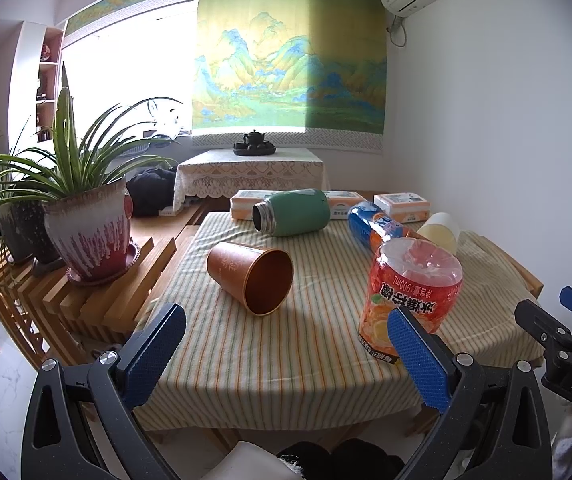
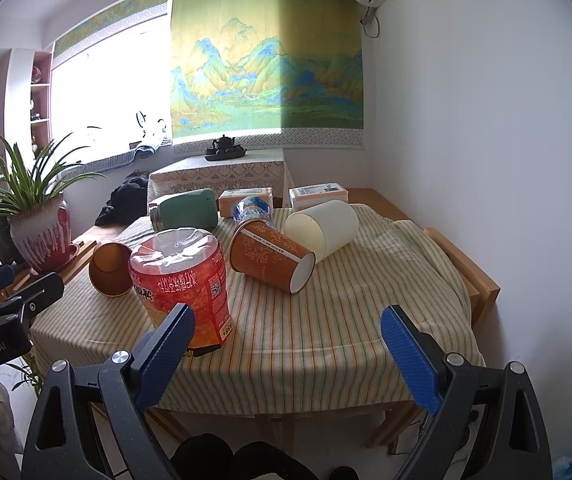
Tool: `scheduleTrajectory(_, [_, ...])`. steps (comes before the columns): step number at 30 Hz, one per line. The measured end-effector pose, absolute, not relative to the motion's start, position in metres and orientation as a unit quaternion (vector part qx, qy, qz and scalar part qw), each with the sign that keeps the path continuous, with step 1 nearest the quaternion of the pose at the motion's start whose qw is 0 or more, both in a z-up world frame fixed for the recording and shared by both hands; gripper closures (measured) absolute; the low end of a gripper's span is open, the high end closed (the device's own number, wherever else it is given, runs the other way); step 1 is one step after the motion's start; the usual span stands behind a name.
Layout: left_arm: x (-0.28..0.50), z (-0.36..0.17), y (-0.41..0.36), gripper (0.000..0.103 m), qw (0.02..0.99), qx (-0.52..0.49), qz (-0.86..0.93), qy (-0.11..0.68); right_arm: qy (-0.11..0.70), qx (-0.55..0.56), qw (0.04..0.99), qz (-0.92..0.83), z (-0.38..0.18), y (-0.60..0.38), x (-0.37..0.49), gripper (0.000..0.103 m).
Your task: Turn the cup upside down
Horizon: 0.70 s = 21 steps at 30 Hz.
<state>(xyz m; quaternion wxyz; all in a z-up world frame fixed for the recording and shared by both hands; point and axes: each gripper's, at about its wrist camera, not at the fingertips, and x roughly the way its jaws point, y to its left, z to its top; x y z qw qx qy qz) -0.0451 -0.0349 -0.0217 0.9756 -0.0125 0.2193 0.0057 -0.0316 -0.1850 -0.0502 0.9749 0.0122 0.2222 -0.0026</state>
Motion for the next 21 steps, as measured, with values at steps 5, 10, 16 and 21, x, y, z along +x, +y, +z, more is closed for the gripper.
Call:
scheduleTrajectory(5, [-0.0451,-0.0217,-0.0349,0.001,0.976,-0.013,0.006,0.219,0.223,0.012,0.975,-0.003,-0.0504,-0.1851,-0.0309,0.011])
scheduleTrajectory(10, [-0.0437,-0.0229,-0.0350,0.001,0.975,-0.011,0.004,0.220,0.224,0.013,0.975,-0.002,-0.0518,-0.1854,-0.0302,0.011])
scheduleTrajectory(16, [-0.0436,-0.0233,-0.0348,0.001,0.975,-0.011,0.004,0.220,0.226,0.012,0.974,-0.003,-0.0544,-0.1842,-0.0293,0.011])
scheduleTrajectory(21, [-0.0435,-0.0249,-0.0348,0.001,0.976,-0.008,0.005,0.219,0.228,0.013,0.974,-0.002,-0.0545,-0.1840,-0.0284,0.011])
